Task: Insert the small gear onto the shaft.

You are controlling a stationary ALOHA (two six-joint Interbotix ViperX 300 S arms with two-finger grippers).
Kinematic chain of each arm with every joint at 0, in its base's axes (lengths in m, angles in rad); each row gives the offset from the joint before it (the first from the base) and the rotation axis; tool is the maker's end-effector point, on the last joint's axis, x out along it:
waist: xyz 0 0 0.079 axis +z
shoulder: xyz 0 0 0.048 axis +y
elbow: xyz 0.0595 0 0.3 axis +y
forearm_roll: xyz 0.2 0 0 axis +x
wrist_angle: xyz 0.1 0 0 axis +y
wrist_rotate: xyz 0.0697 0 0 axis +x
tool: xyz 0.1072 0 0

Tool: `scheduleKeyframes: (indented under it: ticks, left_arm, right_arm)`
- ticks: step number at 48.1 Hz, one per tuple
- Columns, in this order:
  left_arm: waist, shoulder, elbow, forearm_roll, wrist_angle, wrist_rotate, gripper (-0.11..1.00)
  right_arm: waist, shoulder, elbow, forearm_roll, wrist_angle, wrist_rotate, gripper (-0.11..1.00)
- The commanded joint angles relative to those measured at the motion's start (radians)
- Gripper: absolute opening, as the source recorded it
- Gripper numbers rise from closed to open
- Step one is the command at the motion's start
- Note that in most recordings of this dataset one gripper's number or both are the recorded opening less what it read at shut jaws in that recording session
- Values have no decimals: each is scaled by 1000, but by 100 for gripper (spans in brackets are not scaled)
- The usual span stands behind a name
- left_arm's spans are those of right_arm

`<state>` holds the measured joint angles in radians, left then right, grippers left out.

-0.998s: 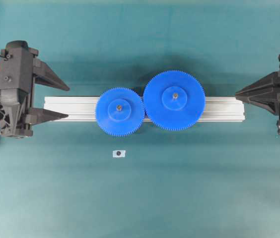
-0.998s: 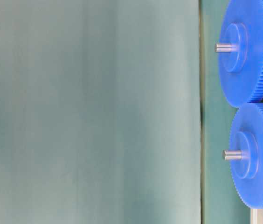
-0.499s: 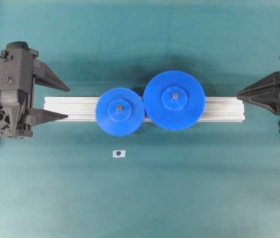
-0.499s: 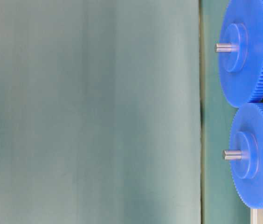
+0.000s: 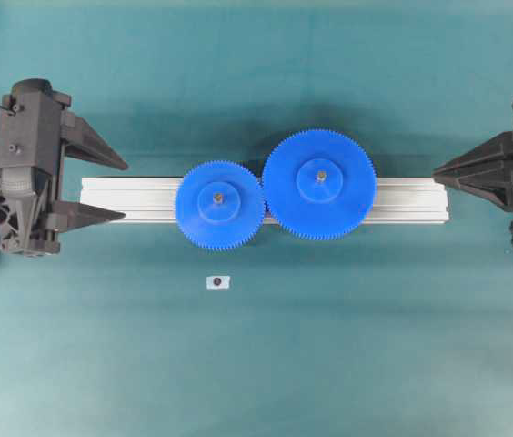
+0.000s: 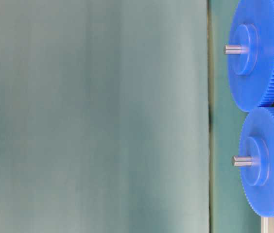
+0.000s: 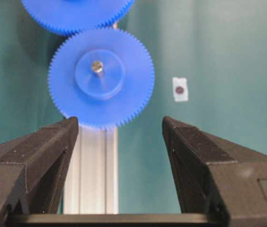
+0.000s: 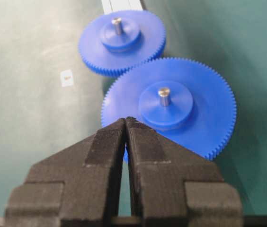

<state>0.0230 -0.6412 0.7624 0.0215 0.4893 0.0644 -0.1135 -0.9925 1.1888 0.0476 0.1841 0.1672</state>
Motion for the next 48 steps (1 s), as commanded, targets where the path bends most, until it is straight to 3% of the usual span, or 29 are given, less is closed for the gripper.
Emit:
scheduleKeyframes:
  ticks: [1,48]
  left_arm:
    - [-3,-5,-11,5,-9,-2,69]
    - [-6,5,-11,2,-20,-2,69]
  right_arm:
    - [0,5,-9,2,-9,15,11]
    - [-2,5,-6,2,-12,18,11]
